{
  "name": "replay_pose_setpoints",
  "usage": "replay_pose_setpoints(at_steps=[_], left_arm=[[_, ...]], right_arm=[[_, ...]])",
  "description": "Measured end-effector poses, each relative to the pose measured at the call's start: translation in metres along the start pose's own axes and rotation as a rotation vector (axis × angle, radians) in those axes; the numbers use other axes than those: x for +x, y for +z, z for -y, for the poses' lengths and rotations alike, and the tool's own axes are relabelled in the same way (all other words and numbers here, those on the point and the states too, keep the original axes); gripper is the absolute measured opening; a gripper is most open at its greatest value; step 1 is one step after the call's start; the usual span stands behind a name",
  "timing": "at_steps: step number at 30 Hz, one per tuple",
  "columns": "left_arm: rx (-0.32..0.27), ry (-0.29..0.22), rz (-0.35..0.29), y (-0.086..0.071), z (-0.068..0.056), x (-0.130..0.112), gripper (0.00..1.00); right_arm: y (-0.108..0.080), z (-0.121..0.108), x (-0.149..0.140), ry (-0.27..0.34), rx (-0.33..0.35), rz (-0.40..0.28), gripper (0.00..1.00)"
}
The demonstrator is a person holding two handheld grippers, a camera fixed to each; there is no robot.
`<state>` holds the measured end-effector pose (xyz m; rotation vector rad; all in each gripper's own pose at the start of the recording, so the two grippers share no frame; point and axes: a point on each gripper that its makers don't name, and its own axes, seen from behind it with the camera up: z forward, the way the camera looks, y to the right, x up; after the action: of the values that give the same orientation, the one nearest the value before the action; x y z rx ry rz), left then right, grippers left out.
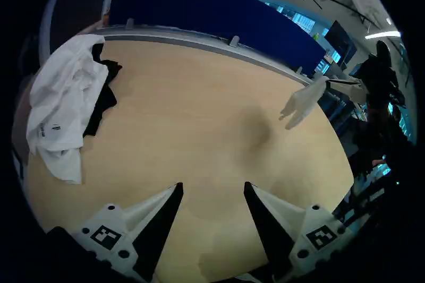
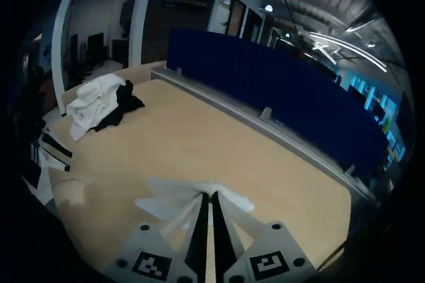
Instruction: Fold towel
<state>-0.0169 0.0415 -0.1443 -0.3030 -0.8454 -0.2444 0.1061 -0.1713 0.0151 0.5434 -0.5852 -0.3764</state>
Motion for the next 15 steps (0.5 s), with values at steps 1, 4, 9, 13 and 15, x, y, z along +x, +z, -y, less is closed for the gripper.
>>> replay_pose_setpoints(at_steps=[1,4,9,13,15], left_arm=[[0.007,-0.007,-0.005,0.0,-0.001,0.001,0.84],[0.025,-0.032,-0.021,0.001,-0.006,0.004,0.84],[0.063,-0.076,-0.042,0.005,-0.019,0.006,0.84],[0.092,-0.097,-0.05,0.009,-0.033,0.005,0.84],[0.104,-0.103,-0.053,0.011,-0.041,0.004,0.84]], right_arm=[[-0.005,-0.008,-0.004,-0.003,-0.003,0.004,0.04],[-0.017,-0.031,-0.016,-0.011,-0.008,0.015,0.04],[-0.037,-0.075,-0.042,-0.013,-0.014,0.031,0.04],[-0.049,-0.113,-0.063,-0.008,-0.026,0.039,0.05],[-0.055,-0.132,-0.073,-0.006,-0.033,0.044,0.04]])
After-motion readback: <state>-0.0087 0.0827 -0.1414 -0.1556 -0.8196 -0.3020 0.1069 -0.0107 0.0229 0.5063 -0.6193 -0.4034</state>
